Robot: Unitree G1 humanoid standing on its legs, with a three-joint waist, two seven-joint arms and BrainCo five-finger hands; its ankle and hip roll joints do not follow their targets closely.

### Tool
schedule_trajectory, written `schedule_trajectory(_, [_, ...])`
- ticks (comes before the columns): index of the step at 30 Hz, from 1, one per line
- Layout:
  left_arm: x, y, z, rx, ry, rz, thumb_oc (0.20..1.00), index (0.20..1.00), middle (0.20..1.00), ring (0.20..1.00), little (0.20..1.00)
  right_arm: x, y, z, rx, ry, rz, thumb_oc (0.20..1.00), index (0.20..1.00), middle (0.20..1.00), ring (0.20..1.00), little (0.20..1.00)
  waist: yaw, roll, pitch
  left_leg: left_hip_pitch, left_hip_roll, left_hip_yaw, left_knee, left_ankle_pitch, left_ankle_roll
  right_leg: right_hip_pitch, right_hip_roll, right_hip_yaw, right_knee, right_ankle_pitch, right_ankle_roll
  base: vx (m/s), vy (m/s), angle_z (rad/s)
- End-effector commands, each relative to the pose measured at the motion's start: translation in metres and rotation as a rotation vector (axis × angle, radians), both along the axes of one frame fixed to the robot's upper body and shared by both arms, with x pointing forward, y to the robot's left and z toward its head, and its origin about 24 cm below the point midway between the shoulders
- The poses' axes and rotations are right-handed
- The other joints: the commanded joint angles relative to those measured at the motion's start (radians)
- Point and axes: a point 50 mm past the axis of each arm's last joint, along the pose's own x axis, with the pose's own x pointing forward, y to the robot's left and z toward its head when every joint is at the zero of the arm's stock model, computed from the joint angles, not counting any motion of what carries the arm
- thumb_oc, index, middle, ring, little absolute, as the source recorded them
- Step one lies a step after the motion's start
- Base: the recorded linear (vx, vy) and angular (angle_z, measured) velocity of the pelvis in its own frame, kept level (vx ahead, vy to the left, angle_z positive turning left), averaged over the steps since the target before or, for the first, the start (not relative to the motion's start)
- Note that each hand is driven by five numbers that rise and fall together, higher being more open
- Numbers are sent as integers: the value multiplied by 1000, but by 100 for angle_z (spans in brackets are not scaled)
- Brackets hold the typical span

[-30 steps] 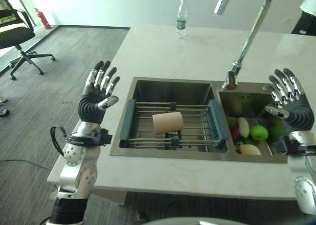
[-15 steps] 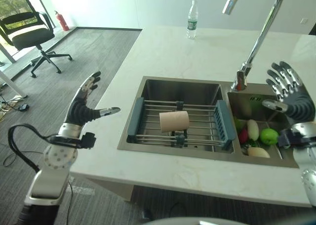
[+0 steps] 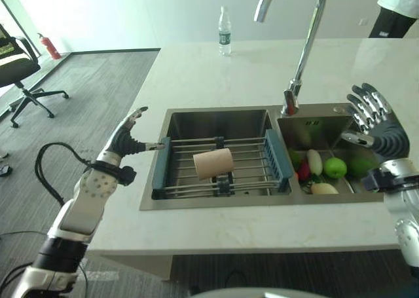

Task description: Place the dishes in the dishwasher.

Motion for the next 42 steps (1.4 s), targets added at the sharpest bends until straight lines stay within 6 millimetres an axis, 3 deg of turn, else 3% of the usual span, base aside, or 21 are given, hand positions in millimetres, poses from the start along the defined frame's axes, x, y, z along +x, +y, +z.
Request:
schedule_trajectory(1, [16, 0, 30, 110, -40, -16, 1000, 1000, 1000, 1000, 1000, 3, 2, 36, -91, -128, 39, 1000, 1000, 1000, 1000, 1000, 14, 38, -30, 76, 144, 61, 7, -54, -89, -21, -66, -52, -1, 9, 77, 4, 2, -9])
schedule_trajectory(13, [38, -1, 5, 166, 141, 35, 1000, 1000, 1000, 1000, 1000, 7, 2, 36, -123, -110, 70, 1000, 1000, 1000, 1000, 1000, -40, 46, -33, 96, 148, 119, 7, -59, -83, -33, -55, -6, -1, 10, 77, 10, -3, -15])
schedule_trajectory(28, [38, 5, -52, 142, 322, 191, 1000, 1000, 1000, 1000, 1000, 8, 6, 38, -148, -110, 86, 1000, 1000, 1000, 1000, 1000, -68, 44, -33, 109, 154, 151, 7, -61, -78, -39, -48, 24, -1, 10, 75, 4, -8, -4])
schedule_trajectory(42, [45, -7, -56, 128, 350, 169, 1000, 1000, 1000, 1000, 1000, 10, 10, 39, -164, -100, 87, 1000, 1000, 1000, 1000, 1000, -86, 49, -35, 116, 157, 174, 7, -62, -78, -45, -44, 38, -1, 13, 75, 5, -6, -4])
